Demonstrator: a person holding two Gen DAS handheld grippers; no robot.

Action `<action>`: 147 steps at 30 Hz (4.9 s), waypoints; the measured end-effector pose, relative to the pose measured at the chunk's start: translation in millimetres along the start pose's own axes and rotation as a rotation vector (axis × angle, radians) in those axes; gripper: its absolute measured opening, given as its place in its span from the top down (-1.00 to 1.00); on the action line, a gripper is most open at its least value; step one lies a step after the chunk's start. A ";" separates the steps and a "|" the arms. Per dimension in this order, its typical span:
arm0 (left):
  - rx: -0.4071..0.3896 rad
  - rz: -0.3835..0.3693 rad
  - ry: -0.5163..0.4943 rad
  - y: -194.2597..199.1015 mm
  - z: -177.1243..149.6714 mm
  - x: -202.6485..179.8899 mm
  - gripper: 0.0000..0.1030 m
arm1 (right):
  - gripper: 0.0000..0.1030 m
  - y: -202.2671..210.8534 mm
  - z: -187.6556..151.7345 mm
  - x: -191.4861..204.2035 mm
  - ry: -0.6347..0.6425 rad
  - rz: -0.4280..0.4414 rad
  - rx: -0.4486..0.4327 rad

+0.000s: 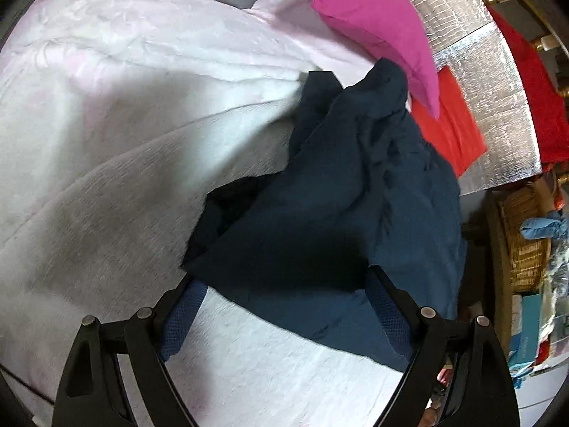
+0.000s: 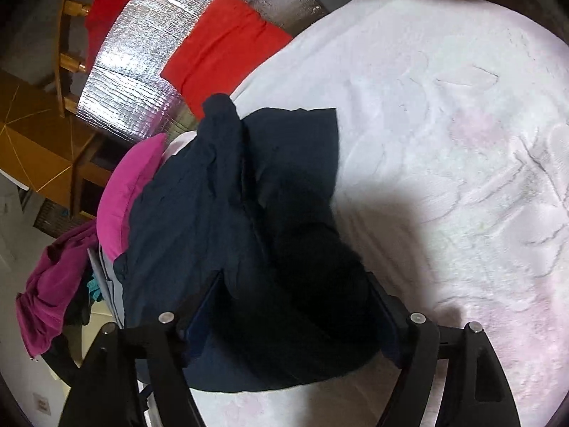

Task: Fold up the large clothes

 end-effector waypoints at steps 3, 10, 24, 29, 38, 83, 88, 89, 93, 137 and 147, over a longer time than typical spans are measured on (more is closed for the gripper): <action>-0.036 -0.004 -0.036 4.5 3.6 -7.0 -0.14 | -0.08 2.2 -5.0 9.1 0.021 -0.033 -0.019; -0.080 0.050 -0.074 14.5 17.4 -4.7 0.02 | 0.19 27.0 -20.1 34.9 0.120 -0.053 -0.062; -0.007 0.059 -0.008 37.8 -42.7 9.6 -0.46 | -0.56 70.9 -37.4 6.1 -0.057 0.022 -0.058; 0.024 -0.034 0.016 29.3 -59.5 -1.0 -0.61 | -0.62 51.1 -69.8 22.1 -0.104 0.177 0.040; 0.065 -0.154 0.122 -12.2 -56.8 -16.4 -0.62 | -0.63 -25.4 -79.1 39.0 -0.204 0.292 0.117; -0.078 -0.164 0.079 35.2 -66.9 -19.3 0.41 | 0.28 -3.1 -128.4 78.7 -0.139 0.132 -0.128; -0.090 -0.125 0.074 42.1 -79.7 -13.5 0.40 | 0.28 10.5 -160.5 69.9 -0.132 0.134 -0.134; -0.090 -0.104 0.064 41.6 -81.0 -12.7 0.38 | 0.28 10.7 -164.5 68.8 -0.132 0.133 -0.132; -0.088 -0.039 0.043 34.3 -74.6 -17.7 0.19 | 0.27 9.2 -169.5 61.1 -0.132 0.133 -0.118; -0.390 0.472 -0.533 67.0 -127.7 -82.1 -0.34 | -0.09 31.9 -163.4 35.5 0.011 -0.114 -0.004; -0.399 0.479 -0.541 67.4 -130.6 -81.2 -0.34 | -0.19 34.5 -170.0 38.7 0.022 -0.092 0.001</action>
Point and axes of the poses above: each gripper's, at about its wrist camera, not at the fingertips, and y roughly against the way its jaws point, x to its left, z to its top, the point moved 6 cm from there along -y, roughly the way its jaws point, and after that the axes turned 12 degrees about x, right-handed, at the moved point
